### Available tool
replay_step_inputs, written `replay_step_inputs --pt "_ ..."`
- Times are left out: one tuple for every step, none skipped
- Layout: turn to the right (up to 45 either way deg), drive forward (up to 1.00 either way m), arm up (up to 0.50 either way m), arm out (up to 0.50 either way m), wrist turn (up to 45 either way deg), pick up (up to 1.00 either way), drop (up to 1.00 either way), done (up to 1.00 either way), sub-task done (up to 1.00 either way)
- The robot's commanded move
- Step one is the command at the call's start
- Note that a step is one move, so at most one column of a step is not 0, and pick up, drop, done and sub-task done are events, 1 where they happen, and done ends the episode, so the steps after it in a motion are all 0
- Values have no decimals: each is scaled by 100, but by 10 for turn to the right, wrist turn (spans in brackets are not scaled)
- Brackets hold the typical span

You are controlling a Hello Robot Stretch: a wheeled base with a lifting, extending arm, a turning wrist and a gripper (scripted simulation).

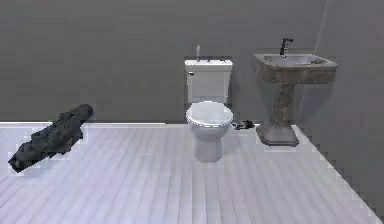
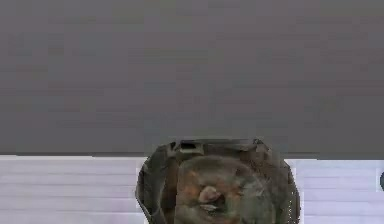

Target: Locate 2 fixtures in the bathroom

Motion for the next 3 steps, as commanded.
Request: replay_step_inputs --pt "-450 0 0 0 0 0 0 0 0" --pt "-420 0 0 0 0 0 0 0 0" --pt "0 20 0 0 0 0 0 0 0"
